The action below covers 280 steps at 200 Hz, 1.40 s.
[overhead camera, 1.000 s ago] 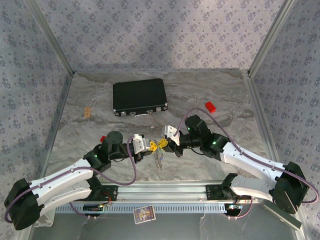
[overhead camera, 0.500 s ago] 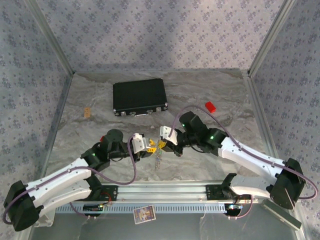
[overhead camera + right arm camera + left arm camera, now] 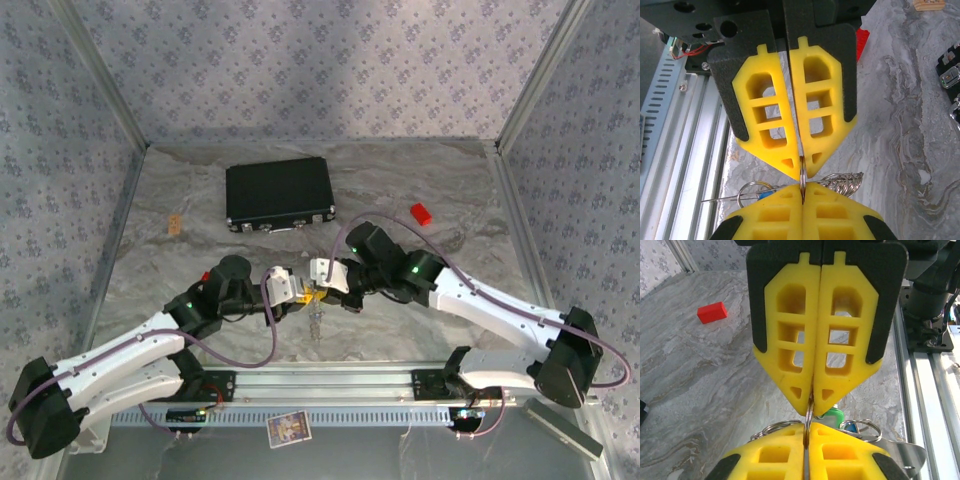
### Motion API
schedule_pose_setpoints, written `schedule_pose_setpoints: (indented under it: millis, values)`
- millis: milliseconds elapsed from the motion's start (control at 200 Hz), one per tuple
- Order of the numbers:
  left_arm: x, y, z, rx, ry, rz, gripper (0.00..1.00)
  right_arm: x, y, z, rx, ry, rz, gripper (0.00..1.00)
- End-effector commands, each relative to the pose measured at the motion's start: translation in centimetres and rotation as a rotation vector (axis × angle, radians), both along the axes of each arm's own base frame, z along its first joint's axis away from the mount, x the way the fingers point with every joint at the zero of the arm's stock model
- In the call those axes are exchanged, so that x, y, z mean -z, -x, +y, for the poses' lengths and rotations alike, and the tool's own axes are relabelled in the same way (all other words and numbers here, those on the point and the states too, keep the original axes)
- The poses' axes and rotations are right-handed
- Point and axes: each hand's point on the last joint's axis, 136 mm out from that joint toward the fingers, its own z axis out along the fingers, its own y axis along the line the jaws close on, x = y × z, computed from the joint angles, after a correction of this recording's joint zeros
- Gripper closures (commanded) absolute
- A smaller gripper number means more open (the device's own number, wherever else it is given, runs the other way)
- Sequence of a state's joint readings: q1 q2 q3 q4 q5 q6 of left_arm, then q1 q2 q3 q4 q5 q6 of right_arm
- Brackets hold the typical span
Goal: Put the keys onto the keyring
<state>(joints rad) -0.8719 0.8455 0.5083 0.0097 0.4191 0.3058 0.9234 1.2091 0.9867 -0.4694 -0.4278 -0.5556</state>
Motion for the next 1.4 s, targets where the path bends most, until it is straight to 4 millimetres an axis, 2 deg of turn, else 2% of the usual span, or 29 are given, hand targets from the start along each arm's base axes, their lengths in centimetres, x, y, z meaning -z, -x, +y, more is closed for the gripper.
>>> schedule_pose_setpoints:
  millis: [0, 60, 185, 320, 485, 964, 1224, 1394]
  values:
    - [-1.7, -0.1, -0.3, 0.010, 0.027, -0.032, 0.96, -1.1, 0.3, 0.5, -0.033, -0.004, -0.026, 1.00]
    - [-1.6, 0.0, -0.3, 0.012, 0.027, -0.032, 0.98, -1.3, 0.5, 0.5, -0.038, -0.013, -0.019, 1.00]
    - [-1.6, 0.0, -0.2, 0.009, 0.035, -0.037, 1.00, -1.6, 0.2, 0.0, 0.002, -0.070, -0.009, 0.79]
    - [-1.5, 0.0, -0.1, -0.005, 0.069, -0.039, 1.00, -1.5, -0.5, -1.0, 0.074, -0.158, 0.044, 0.74]
    - [-1.6, 0.1, 0.1, -0.015, 0.101, -0.048, 1.00, -0.8, -0.1, -1.4, 0.101, -0.169, 0.087, 0.72]
    - [-2.0, 0.1, 0.0, -0.008, 0.127, -0.064, 1.00, -0.2, -0.4, -0.6, 0.122, -0.199, 0.135, 0.72]
    - [-2.0, 0.1, -0.1, -0.004, 0.130, -0.063, 1.00, 0.6, -0.4, -0.8, 0.128, -0.179, 0.144, 0.77]
    - [-2.1, 0.1, -0.1, -0.002, 0.135, -0.063, 1.00, 0.7, -0.4, -0.7, 0.126, -0.175, 0.154, 0.85]
